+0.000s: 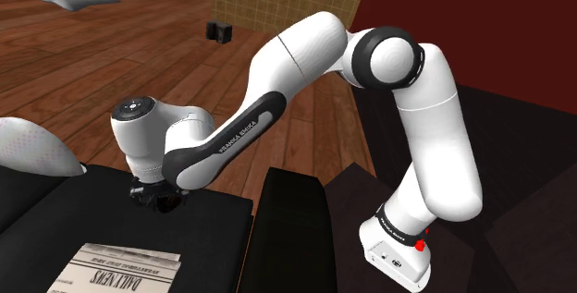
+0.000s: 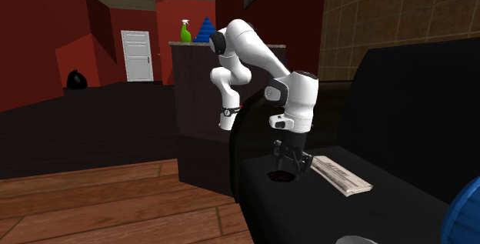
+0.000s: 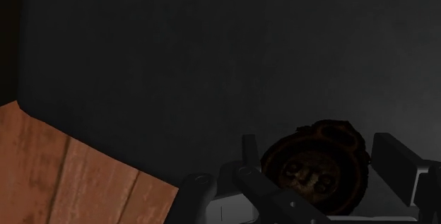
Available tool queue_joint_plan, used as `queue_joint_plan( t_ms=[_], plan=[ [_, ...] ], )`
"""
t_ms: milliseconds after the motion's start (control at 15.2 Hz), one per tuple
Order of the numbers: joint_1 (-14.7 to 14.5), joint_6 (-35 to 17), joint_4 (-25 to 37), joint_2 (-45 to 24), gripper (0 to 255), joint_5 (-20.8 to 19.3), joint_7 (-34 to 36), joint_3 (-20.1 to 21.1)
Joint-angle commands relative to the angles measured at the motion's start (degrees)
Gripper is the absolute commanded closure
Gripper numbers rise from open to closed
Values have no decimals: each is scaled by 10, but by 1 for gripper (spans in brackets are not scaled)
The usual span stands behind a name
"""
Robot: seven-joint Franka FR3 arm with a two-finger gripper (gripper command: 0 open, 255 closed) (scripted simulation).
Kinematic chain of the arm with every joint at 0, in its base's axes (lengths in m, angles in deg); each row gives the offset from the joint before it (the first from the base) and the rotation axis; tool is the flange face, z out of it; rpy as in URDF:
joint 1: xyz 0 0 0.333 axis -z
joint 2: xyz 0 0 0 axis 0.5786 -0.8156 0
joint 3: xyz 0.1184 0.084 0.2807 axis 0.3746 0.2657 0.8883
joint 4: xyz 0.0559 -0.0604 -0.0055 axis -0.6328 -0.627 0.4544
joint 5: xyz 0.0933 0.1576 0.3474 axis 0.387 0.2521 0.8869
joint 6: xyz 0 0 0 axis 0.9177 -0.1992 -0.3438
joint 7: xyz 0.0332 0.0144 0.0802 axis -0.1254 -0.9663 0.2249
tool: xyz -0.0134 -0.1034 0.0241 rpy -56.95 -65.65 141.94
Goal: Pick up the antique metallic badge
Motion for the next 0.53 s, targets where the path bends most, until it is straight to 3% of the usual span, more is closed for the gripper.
queue_joint_plan(
  t_ms=[0, 462],
  plan=[
    [3, 9, 0, 9, 255, 6, -4, 5],
    [14, 41, -1, 45, 255, 26, -18, 21]
  ],
)
